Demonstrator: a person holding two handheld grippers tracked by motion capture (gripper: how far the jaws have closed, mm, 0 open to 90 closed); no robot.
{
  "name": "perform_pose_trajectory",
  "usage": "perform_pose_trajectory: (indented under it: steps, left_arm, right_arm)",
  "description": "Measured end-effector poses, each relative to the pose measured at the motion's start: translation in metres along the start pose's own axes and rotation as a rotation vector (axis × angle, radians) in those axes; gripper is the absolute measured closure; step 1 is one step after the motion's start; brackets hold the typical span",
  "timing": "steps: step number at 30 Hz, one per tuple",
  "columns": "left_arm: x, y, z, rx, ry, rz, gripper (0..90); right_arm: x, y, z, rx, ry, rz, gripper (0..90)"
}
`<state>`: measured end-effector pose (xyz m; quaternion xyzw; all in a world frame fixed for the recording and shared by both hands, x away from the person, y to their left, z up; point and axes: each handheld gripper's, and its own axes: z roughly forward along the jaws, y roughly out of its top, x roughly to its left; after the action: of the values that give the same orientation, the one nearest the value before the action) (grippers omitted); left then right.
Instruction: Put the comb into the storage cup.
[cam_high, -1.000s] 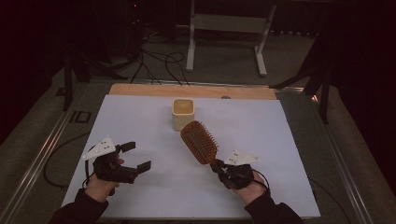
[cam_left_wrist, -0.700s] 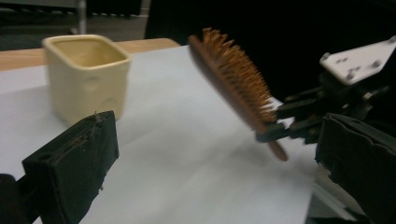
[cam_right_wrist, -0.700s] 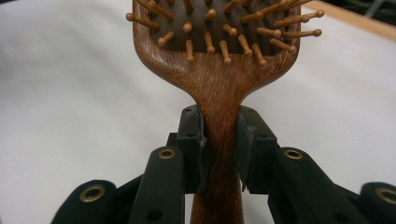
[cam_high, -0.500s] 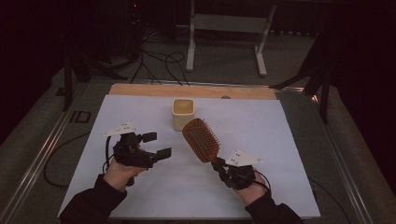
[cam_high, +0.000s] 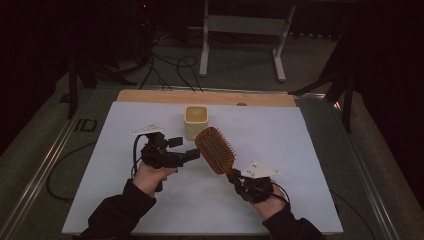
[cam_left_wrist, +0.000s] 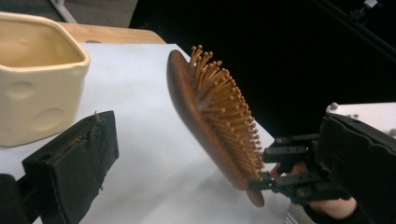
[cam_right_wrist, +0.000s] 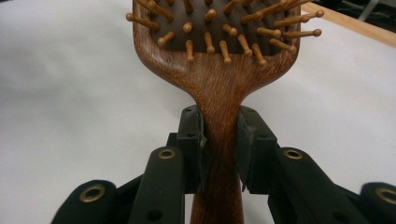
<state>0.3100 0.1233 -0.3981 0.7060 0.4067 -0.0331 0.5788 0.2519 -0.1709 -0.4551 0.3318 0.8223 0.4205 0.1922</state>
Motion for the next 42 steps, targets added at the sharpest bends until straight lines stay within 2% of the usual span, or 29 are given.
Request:
perform_pose_trajectory:
  steps: [3, 12, 19, 25, 30, 37, 42]
  left_arm:
    - [0.001, 0.0, 0.01, 0.002, 0.001, -0.016, 0.1]
    - [0.007, -0.004, 0.038, 0.003, -0.015, -0.109, 0.1]
    - [0.009, -0.006, 0.05, 0.005, -0.029, -0.139, 2.6]
    - [0.009, -0.005, 0.054, -0.005, -0.031, -0.158, 15.9]
    - [0.008, -0.007, 0.056, 0.009, -0.046, -0.162, 19.8]
    - [0.007, -0.008, 0.059, 0.014, -0.074, -0.158, 35.8]
    - [0.008, -0.009, 0.06, 0.003, -0.085, -0.179, 38.9]
  right_arm:
    - [0.001, 0.0, 0.001, 0.0, -0.001, -0.002, 73.4]
    - [0.003, 0.001, 0.001, 0.0, 0.0, -0.011, 73.3]
    - [0.004, 0.002, 0.0, 0.002, 0.004, -0.022, 73.3]
    - [0.004, 0.002, 0.001, 0.002, 0.007, -0.019, 73.3]
    - [0.004, 0.002, 0.001, 0.001, 0.0, -0.02, 73.3]
    - [0.005, 0.003, 0.001, 0.003, 0.007, -0.032, 73.3]
    - [0.005, 0.002, 0.001, 0.0, 0.0, -0.027, 73.2]
